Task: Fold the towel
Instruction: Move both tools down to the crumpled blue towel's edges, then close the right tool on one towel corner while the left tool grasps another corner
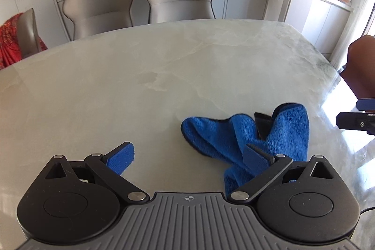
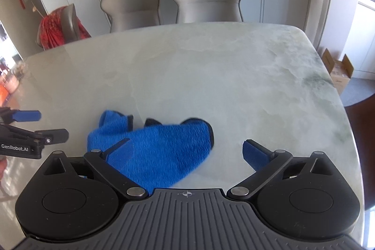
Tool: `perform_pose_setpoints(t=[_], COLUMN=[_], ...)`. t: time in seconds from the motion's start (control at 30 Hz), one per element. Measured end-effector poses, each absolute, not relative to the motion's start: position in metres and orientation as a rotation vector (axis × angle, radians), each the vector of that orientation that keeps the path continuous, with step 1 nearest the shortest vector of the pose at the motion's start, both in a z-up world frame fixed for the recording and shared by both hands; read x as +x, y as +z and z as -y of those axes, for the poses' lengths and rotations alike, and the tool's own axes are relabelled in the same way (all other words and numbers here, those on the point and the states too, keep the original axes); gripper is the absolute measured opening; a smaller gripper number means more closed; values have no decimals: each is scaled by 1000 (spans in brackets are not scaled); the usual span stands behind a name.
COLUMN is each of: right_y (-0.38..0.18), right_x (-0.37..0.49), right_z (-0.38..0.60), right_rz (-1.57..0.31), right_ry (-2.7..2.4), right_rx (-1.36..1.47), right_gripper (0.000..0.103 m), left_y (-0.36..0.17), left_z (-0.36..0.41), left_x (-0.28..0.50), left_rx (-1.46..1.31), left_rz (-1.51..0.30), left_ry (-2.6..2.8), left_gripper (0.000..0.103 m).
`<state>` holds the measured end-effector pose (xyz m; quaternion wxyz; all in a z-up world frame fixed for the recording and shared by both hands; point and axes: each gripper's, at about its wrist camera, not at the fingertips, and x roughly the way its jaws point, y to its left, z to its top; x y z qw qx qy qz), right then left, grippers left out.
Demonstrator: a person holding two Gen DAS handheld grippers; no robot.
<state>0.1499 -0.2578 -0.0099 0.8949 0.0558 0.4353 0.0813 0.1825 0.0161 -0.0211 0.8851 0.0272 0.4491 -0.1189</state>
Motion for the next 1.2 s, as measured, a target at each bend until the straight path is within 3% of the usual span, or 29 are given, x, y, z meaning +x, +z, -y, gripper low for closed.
perform_pose_setpoints(t=[0.13,0.43,0.5,0.57,0.6,0.93,1.0,1.07,1.2], right_y=[-16,-38,-45,-51,-55,-84,-87,-91,-94], right_x=[169,204,210,215,218,230,229,229,227], right_z=[263,281,284,285,284,274,272,270,269], right_rz=[-895,-933,-940,-950,-963,-1046,-1053,-1060,-1066], right_ry=[161,138,144,174,197,214,220,229,243], right_rx=[116,144,149,159,162,183,185,181,181], right_gripper=[95,91,82,62,58,58,58,58,55], left_y=[-29,-50,-55,-60,-62,-81,-84,-88,-96], left_z=[-19,1,-1,-2,-3,7,7,8,13], left_x=[204,224,231,236,238,247,250,257,266], left_rx=[35,261,251,224,212,235,220,204,208], left_rz=[-951,-894,-897,-901,-900,-931,-950,-993,-1061], left_ry=[-271,-323,-368,-404,-416,-532,-546,-565,-564], left_gripper=[101,101,101,101,101,100,98,89,85])
